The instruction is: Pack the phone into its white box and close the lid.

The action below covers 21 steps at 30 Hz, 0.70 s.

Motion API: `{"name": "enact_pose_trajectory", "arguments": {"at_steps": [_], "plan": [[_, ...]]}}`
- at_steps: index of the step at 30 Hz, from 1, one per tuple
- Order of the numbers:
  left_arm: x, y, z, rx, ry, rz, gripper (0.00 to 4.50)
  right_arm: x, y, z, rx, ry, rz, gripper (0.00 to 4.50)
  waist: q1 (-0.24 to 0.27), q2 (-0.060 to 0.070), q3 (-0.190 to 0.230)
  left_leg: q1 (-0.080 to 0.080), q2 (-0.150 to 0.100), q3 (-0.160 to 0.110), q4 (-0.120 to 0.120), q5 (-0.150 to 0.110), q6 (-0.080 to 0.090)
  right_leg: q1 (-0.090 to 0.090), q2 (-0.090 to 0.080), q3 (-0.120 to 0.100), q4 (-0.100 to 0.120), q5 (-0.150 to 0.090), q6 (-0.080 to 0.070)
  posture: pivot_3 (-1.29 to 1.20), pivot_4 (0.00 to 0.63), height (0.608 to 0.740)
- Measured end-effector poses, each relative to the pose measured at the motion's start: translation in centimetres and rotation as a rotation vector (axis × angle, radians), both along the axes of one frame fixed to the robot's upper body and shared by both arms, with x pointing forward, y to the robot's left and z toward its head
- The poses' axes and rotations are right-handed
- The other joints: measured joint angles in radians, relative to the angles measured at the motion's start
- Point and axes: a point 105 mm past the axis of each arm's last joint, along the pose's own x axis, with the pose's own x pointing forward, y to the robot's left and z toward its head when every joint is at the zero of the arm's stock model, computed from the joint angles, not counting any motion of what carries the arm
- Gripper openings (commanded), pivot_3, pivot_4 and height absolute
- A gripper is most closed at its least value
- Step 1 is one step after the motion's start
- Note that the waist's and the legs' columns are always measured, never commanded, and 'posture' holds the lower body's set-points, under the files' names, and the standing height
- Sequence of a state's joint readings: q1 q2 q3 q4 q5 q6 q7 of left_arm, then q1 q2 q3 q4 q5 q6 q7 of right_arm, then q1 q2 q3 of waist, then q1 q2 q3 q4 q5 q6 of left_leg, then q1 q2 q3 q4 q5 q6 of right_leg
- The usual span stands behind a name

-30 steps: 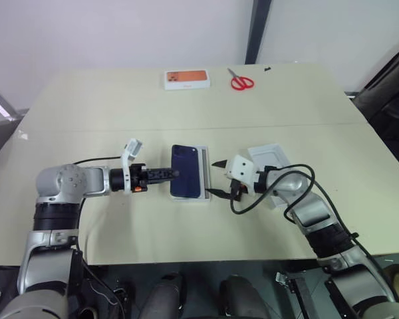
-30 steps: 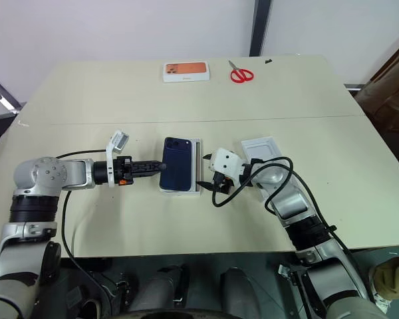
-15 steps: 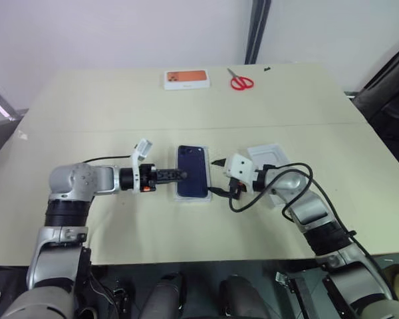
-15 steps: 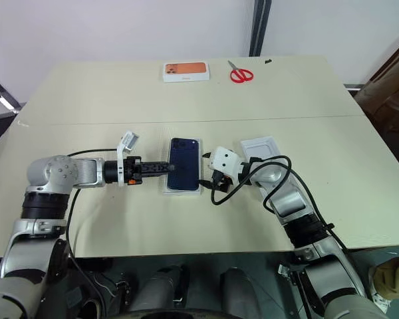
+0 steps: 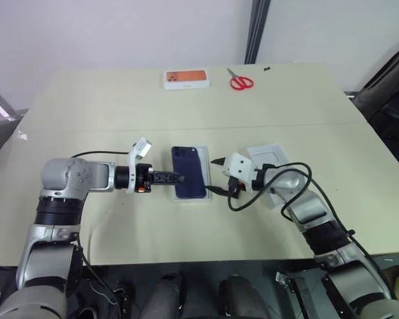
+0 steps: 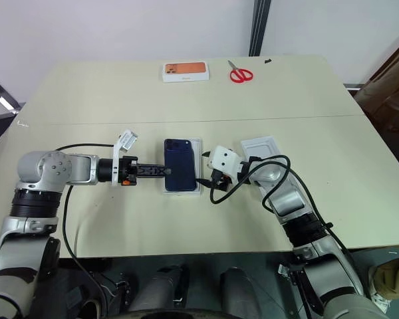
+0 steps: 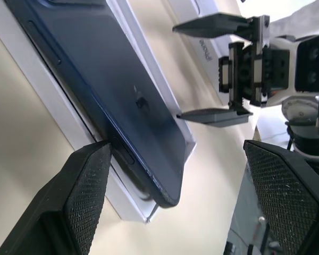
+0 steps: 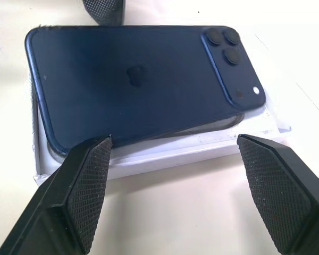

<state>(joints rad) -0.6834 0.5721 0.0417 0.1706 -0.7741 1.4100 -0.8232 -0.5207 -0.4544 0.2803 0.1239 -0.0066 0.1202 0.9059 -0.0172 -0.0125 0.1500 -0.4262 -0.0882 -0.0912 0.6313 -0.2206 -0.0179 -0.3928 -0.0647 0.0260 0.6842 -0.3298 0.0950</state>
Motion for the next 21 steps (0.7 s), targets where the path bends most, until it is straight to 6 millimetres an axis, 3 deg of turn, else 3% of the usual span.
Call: {"name": "enact_pose_trajectory", "arguments": {"at_steps": [6, 15, 21], "plan": [[0.4, -0.4, 0.9, 0.019, -0.021, 0.006, 4.14, 0.0, 0.1, 0.0, 0.004, -0.002, -0.002, 3.98, 0.0, 0.0, 0.0, 0.0, 0.0, 0.0, 0.0, 0.0, 0.0, 0.0, 0.0, 0.0, 0.0, 0.0, 0.0, 0.0, 0.15, 0.734], [0.3, 1.1, 0.9, 0.043, -0.008, 0.027, 4.14, 0.0, 0.2, 0.0, 0.005, -0.003, -0.001, 3.98, -0.002, 0.0, 0.0, 0.0, 0.0, 0.0, 0.0, 0.0, 0.0, 0.0, 0.0, 0.0, 0.0, 0.0, 0.0, 0.0, 0.15, 0.734], [0.1, -0.5, 0.2, 0.026, 0.016, -0.01, 4.14, 0.1, 0.3, 0.0, 0.007, -0.003, -0.003, 3.98, 0.004, 0.0, 0.0, 0.0, 0.0, 0.0, 0.001, 0.0, 0.0, 0.001, 0.0, 0.0, 0.0, 0.0, 0.0, 0.0, 0.15, 0.734]]}}
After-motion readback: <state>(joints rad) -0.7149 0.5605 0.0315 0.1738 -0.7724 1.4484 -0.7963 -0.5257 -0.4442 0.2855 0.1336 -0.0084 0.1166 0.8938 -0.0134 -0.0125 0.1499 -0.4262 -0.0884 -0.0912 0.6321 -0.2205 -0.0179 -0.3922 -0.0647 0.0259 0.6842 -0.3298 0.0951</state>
